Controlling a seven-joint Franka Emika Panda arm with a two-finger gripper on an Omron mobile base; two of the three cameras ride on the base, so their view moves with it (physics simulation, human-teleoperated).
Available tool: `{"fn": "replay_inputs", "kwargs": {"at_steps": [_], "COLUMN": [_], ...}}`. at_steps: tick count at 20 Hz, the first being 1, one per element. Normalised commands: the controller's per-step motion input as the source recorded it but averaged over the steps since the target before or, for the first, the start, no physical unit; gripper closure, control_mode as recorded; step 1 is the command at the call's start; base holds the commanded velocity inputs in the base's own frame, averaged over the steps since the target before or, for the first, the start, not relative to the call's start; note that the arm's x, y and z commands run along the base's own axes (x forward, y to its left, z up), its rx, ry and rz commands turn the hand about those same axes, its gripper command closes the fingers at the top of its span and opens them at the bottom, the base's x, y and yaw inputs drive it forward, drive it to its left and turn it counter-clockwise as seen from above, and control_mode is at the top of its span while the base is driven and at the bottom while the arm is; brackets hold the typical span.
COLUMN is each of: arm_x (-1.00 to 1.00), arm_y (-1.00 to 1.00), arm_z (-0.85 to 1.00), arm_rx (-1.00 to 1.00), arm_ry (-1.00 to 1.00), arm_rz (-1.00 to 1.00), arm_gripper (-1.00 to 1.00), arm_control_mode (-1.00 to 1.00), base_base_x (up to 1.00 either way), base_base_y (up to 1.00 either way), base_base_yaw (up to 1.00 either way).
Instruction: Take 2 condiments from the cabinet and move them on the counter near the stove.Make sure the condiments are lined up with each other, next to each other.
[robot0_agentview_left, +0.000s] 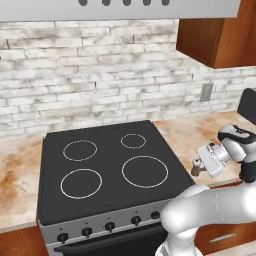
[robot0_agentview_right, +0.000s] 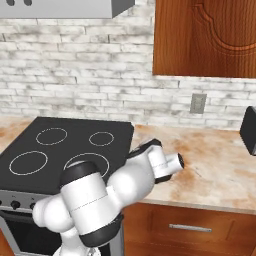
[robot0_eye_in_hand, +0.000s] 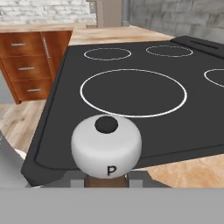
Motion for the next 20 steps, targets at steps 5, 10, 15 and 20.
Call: {"fn": "replay_inputs", "kwargs": {"at_steps": [5, 10, 15, 20], "arm_x": [0.07, 0.0, 0.0, 0.0], "arm_y": [0.0, 0.0, 0.0, 0.0], "arm_z": [-0.13, -0.01, 0.0, 0.0], "arm_rx": [0.0, 0.0, 0.0, 0.0], "arm_ry": [0.0, 0.0, 0.0, 0.0], "arm_rz": [0.0, 0.0, 0.0, 0.0], "arm_gripper": [1.0, -1.0, -1.0, -1.0], "arm_control_mode": [-1.0, -1.0, -1.0, -1.0], "base_base_x": [0.0, 0.0, 0.0, 0.0], "base_base_y": [0.0, 0.0, 0.0, 0.0], "base_base_yaw": [0.0, 0.0, 0.0, 0.0]}}
